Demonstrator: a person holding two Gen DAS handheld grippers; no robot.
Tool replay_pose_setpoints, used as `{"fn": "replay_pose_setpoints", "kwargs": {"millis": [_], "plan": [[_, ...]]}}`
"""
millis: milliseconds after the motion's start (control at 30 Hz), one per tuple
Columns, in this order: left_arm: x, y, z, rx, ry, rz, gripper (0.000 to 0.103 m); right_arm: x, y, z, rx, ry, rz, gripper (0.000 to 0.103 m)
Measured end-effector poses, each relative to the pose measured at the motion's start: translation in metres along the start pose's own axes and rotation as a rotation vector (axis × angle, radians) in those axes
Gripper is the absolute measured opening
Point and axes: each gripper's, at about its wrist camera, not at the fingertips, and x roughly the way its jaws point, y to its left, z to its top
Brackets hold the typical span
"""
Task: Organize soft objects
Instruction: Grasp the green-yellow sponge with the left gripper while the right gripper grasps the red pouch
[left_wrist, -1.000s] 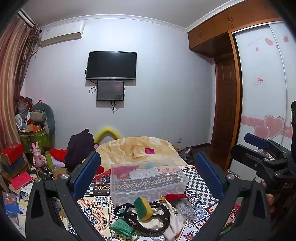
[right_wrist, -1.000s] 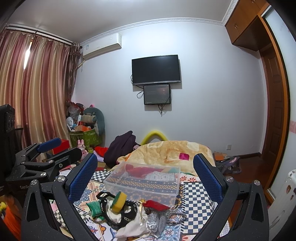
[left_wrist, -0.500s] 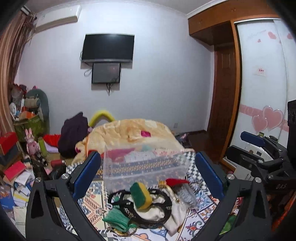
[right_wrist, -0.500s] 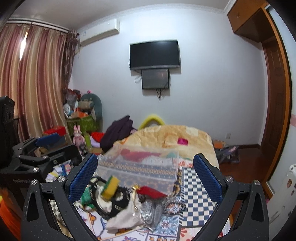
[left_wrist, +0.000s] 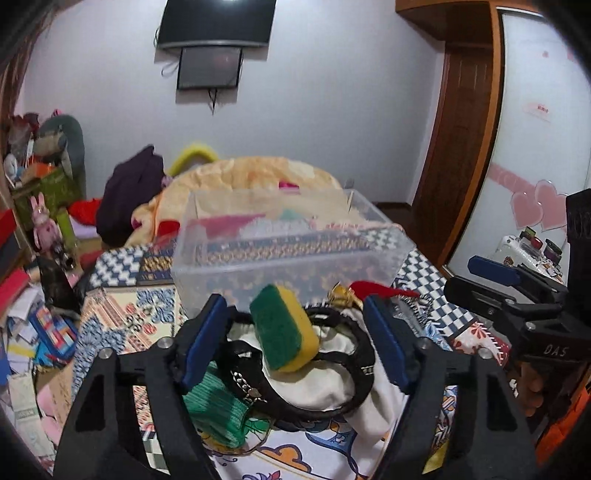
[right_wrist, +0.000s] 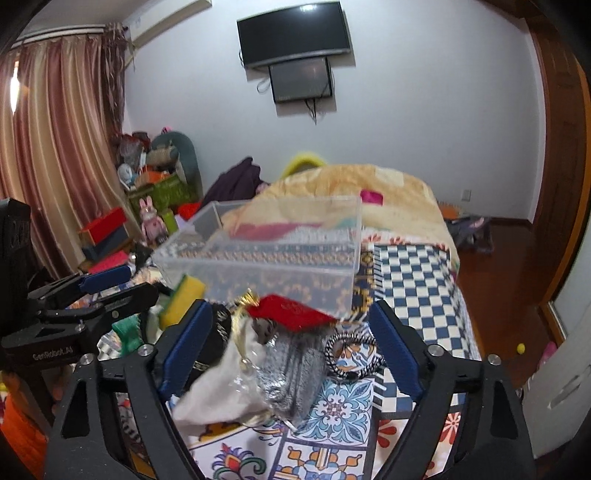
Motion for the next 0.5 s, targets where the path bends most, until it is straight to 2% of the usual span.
{"fn": "replay_pose_setpoints", "kwargs": {"millis": [267,400,500], "plan": [[0.029,0.01,-0.009,-0.037,0.077,-0.015,0.051,0.028,-0.005,0.0,0.009,0.064,0.026,0.071],[0.036,0.016,-0.017,-0.055,0.095,-0.011,0.045,0.046,-0.003,0.001,0.024,0.098,0.052,0.071],[0.037,0.02,-0.019,-0.068,0.097,-0.024,0.043,0.061,-0.001,-0.001,0.031,0.145,0.057,0.062]]}}
